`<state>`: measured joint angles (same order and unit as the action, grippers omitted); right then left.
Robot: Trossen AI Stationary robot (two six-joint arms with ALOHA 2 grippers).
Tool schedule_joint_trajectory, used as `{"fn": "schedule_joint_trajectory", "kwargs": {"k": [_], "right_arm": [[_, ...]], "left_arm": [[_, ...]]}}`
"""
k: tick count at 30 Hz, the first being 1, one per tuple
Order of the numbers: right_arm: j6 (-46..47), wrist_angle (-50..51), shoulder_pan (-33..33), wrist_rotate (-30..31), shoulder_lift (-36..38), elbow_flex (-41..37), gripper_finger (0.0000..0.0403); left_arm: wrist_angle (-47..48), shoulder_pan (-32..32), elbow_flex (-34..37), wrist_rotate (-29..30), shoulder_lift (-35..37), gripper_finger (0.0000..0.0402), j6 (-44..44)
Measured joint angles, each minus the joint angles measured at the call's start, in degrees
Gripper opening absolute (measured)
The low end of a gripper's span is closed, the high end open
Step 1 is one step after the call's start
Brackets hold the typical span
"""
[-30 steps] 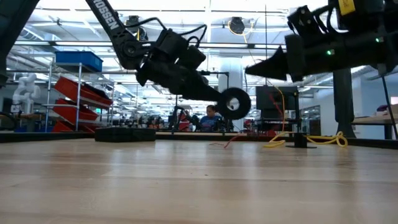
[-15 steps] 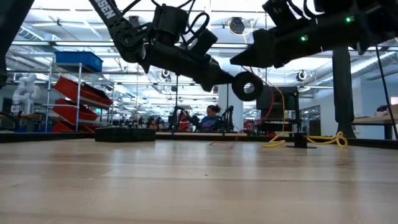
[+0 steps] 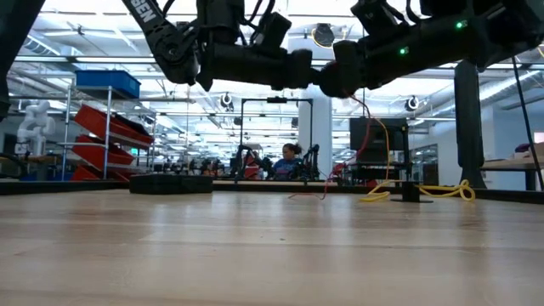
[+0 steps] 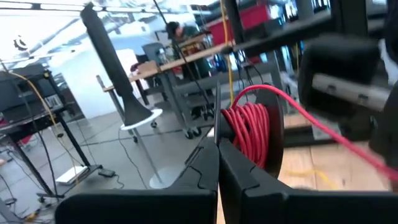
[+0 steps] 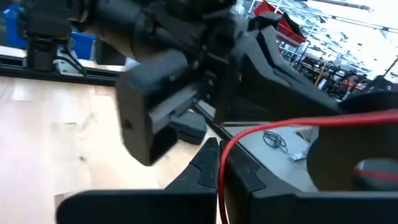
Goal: Coil cords
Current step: Coil the red wire onto the black spool
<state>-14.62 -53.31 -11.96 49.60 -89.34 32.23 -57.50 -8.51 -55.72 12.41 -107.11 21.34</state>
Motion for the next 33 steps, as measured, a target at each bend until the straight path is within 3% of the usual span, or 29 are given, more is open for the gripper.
{"fn": "schedule_joint_trajectory", "kwargs": {"k": [12, 20, 27, 33], "right_arm": [[-1.22, -3.97, 1.38, 0.01, -0.02, -0.02, 0.0000], [0.46, -7.68, 1.84, -0.06, -3.49, -0.02, 0.0000], [4.89, -3.75, 1.42, 0.24, -5.31, -0.04, 0.0000], [5.10, -2.68, -2.44, 6.74, -5.16, -0.04, 0.0000]], "left_arm": [[-4.10, 3.05, -0.02, 3.60, 0.00, 0.0000, 0.73], [-3.51, 4.39, -0.02, 6.57, 0.00, 0.0000, 8.15], [-1.95, 4.37, 0.77, 7.43, -0.02, 0.0000, 9.56], [-1.92, 4.37, 1.49, 9.89, -0.02, 0.0000, 13.22]]}}
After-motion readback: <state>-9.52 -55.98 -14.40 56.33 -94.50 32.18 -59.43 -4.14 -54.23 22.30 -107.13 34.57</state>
